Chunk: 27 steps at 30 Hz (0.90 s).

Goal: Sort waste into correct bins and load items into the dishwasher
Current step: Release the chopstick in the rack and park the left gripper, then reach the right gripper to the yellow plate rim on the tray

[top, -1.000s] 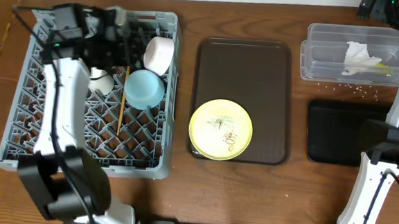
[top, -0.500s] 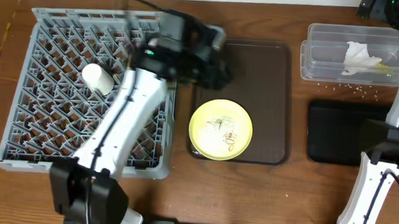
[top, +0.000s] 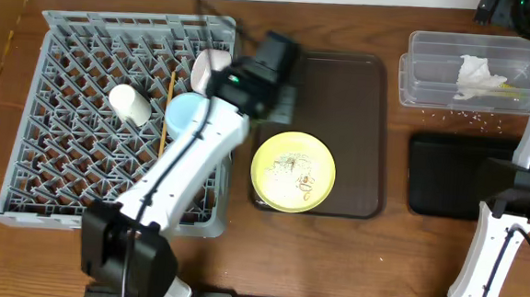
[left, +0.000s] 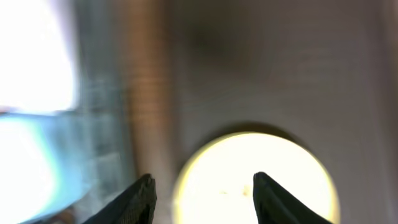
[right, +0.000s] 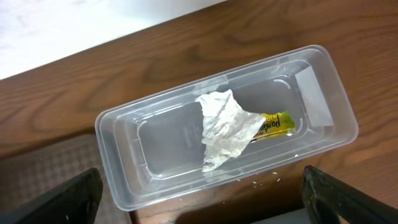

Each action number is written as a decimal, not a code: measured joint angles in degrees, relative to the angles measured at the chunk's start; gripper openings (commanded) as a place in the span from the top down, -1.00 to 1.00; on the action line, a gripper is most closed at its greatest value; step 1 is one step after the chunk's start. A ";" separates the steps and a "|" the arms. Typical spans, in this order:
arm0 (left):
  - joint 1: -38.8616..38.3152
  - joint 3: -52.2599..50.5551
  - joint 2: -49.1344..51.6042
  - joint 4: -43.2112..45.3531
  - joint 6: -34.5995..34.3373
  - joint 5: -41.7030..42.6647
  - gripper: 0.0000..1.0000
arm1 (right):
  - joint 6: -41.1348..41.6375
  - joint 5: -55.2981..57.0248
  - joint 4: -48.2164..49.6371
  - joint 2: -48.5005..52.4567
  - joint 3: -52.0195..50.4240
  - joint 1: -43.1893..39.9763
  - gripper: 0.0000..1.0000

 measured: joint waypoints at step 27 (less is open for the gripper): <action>40.83 0.02 -8.33 -7.34 -17.53 5.27 -0.73 | 0.63 -20.13 3.76 0.00 -0.26 0.70 -0.98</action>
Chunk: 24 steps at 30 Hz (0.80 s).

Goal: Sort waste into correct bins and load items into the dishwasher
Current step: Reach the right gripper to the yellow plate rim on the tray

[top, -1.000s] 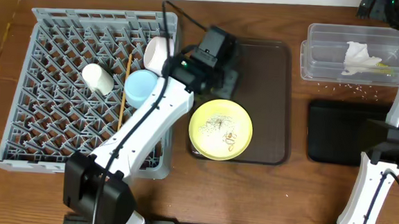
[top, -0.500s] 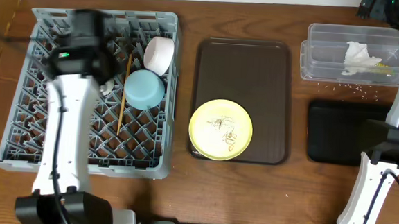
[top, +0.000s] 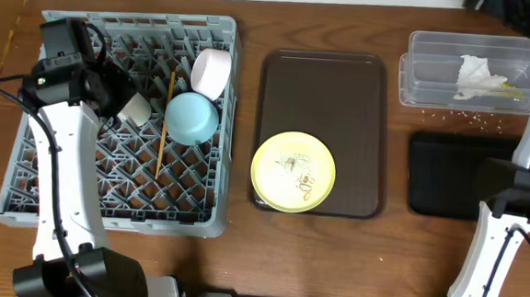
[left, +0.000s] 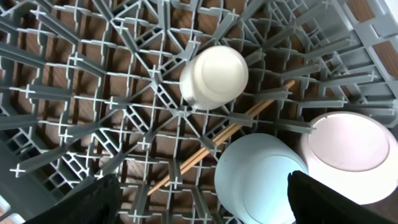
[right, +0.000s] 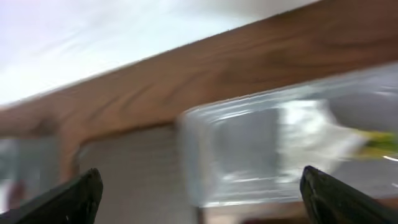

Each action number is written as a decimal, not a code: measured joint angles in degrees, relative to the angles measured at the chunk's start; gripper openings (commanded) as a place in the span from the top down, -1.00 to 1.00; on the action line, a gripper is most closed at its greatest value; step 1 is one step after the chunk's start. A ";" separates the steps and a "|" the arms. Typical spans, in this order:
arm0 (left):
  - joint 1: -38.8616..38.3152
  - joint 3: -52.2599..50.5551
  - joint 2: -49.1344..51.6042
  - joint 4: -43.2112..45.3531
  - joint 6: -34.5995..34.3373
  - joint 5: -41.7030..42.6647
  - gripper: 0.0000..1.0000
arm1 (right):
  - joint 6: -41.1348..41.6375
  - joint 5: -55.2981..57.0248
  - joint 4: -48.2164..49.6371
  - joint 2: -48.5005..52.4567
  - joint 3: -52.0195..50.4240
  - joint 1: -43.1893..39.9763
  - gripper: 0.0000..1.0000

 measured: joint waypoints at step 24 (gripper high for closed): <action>0.00 0.00 0.00 0.02 0.00 0.22 -0.76 | -18.12 12.24 9.29 -0.09 -41.16 39.12 0.13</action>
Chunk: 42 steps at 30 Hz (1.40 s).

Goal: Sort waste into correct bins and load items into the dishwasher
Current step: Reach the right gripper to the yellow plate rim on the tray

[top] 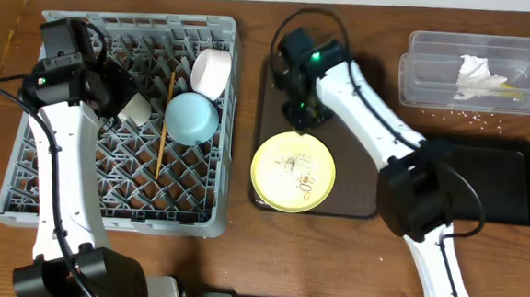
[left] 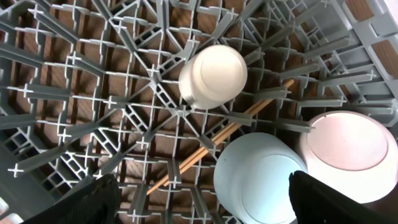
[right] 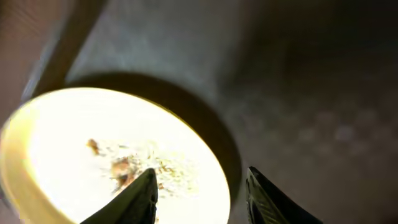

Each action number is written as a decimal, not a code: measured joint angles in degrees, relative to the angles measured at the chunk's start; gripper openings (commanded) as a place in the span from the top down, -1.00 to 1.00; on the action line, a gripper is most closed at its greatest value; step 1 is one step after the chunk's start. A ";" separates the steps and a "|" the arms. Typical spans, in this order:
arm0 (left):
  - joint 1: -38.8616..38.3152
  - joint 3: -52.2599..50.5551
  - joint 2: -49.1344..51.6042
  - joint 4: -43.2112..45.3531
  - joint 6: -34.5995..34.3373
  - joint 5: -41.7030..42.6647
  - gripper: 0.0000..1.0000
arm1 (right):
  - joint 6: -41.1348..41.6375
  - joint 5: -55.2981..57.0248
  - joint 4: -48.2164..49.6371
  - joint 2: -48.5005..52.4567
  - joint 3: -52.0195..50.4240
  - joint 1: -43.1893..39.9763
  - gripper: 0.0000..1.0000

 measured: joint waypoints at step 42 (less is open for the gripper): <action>0.00 0.00 0.00 0.00 0.00 0.00 -0.77 | 3.78 19.06 4.26 0.00 -8.96 -11.37 0.03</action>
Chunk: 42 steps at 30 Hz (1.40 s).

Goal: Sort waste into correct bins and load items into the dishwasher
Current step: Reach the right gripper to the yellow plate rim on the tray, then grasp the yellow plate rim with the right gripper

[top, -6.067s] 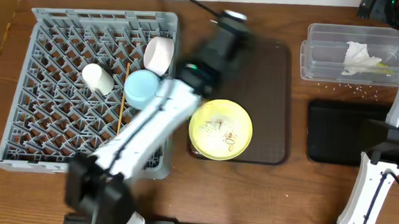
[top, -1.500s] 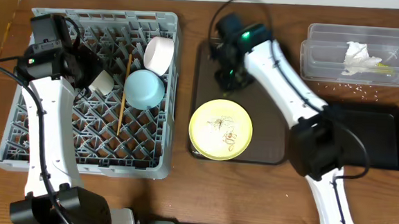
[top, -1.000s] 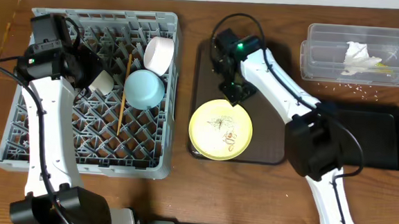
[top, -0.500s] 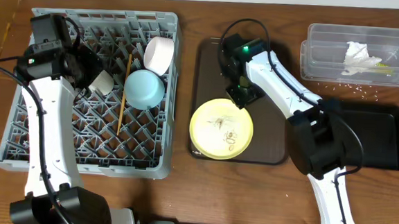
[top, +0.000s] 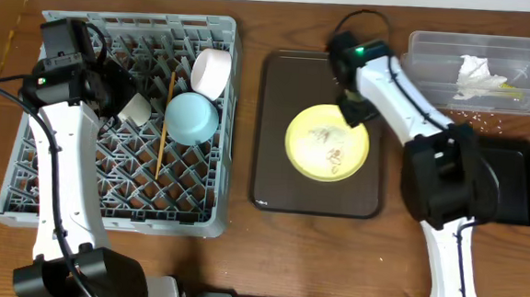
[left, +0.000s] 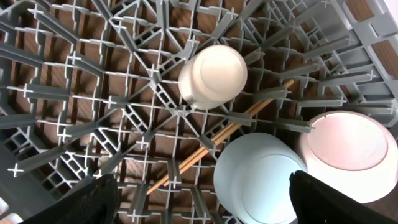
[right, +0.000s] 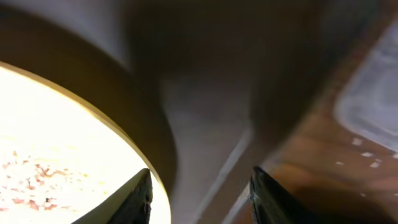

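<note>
A yellow plate with food crumbs lies on the brown tray, toward its right side. My right gripper is at the plate's far rim. In the blurred right wrist view its jaws stand apart, and the left finger rests over the plate just inside the rim. My left gripper hangs wide open and empty over the grey dish rack. The rack holds a cream cup, a blue bowl, a pink bowl and a wooden chopstick.
A clear plastic bin at the back right holds a crumpled tissue and a yellow wrapper. White crumbs lie on the table in front of it. A black bin sits at the right, partly under the right arm.
The right gripper has moved right from the plate's upper left edge. The plate has shifted from the tray's lower middle to its upper right. The left arm has not moved.
The left gripper was first open over the tray near the plate, and the right one was above the clear bin. Then the left gripper stood over the rack, where it stays. Later the right gripper was at the plate, which now lies further right on the tray.
</note>
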Each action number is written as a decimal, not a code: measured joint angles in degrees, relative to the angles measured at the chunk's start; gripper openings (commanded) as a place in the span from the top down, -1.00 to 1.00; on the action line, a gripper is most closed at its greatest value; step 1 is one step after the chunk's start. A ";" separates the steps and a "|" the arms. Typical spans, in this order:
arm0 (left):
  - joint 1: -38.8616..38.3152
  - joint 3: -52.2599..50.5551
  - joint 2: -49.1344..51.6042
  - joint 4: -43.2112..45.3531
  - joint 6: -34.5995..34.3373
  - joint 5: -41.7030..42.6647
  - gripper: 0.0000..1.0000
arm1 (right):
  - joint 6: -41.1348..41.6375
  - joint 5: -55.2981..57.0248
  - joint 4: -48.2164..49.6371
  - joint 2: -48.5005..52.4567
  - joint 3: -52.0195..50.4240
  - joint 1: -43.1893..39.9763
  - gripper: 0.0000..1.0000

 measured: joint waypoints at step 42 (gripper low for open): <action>0.00 0.00 0.00 0.00 0.00 0.63 -0.78 | 23.93 4.87 12.96 -0.02 -4.50 22.21 0.18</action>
